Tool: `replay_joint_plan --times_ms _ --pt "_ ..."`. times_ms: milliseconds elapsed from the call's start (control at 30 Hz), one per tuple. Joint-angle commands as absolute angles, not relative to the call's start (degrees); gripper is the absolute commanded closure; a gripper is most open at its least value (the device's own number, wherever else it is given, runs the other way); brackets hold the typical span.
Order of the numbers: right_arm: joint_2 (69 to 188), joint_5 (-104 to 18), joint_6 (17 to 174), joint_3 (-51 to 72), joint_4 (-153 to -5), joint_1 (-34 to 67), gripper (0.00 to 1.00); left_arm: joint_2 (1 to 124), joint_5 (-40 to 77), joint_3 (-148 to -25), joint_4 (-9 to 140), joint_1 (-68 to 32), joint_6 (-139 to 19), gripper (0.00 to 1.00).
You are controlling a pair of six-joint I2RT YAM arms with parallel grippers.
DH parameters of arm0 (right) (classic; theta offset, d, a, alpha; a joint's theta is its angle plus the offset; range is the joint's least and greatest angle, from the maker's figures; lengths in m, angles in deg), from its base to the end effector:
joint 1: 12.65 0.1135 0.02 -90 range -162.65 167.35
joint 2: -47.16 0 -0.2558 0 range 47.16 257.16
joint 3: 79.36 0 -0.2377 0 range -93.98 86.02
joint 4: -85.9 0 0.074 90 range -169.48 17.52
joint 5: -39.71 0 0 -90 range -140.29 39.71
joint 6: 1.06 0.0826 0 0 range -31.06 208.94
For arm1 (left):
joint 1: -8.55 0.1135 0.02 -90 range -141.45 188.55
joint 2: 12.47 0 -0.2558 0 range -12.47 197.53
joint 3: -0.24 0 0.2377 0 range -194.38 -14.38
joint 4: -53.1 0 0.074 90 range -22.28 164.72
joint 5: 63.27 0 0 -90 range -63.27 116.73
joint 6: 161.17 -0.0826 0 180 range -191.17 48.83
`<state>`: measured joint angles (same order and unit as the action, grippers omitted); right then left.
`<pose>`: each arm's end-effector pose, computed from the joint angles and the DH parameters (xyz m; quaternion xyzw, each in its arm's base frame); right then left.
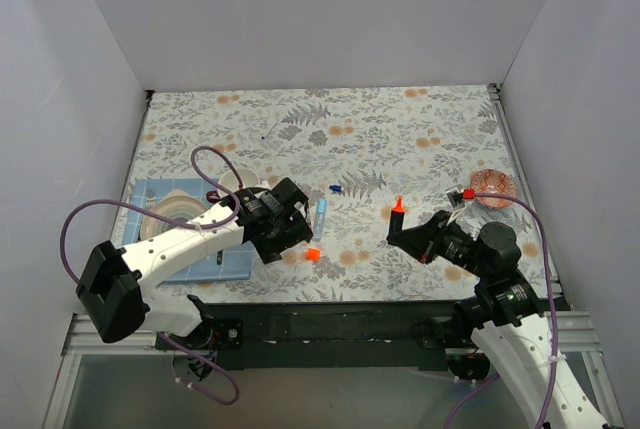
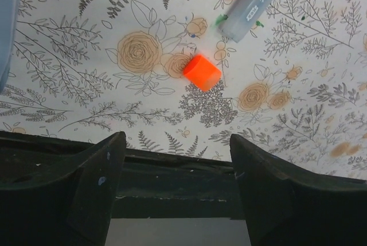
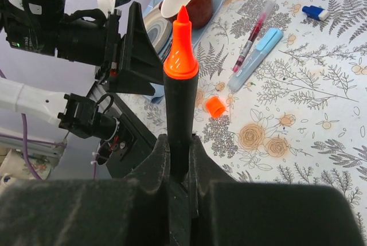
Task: Insert the pens into the pen caps
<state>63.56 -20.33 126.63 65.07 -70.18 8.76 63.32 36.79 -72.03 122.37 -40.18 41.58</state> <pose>0.1192 0.0910 0.2517 -0.0726 0.7284 0.4881 0.4753 0.1694 -0.1712 0.1985 -0.5332 0.8282 -0.1332 0.1095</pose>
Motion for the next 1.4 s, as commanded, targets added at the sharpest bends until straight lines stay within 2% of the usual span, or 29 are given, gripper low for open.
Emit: replay_joint_plan --times_ms 0,133,367,900,1233,1367 --pt "62.1 -21.5 125.4 61.6 -68.9 9.0 0.99 65.0 33.9 -73.4 121.3 -42.5 94.1 0.29" --pt "61.7 -22.2 125.2 61.2 -68.5 9.0 0.99 71.3 32.0 -74.1 118.4 -43.7 94.3 0.30" --pt "60.9 -22.9 124.4 60.4 -66.7 9.2 0.99 78.5 35.3 -78.3 117.6 -43.7 93.8 0.30" --pt "59.7 -24.7 122.7 59.1 -64.2 9.6 0.99 85.9 38.2 -79.4 115.4 -42.3 93.0 0.33" --pt "59.7 -25.7 122.3 59.4 -64.5 10.0 0.99 88.3 36.4 -78.5 114.9 -42.1 92.5 0.40" --pt "59.7 -25.9 122.2 59.3 -64.2 9.9 0.99 88.3 36.0 -78.6 115.2 -42.1 91.8 0.48"
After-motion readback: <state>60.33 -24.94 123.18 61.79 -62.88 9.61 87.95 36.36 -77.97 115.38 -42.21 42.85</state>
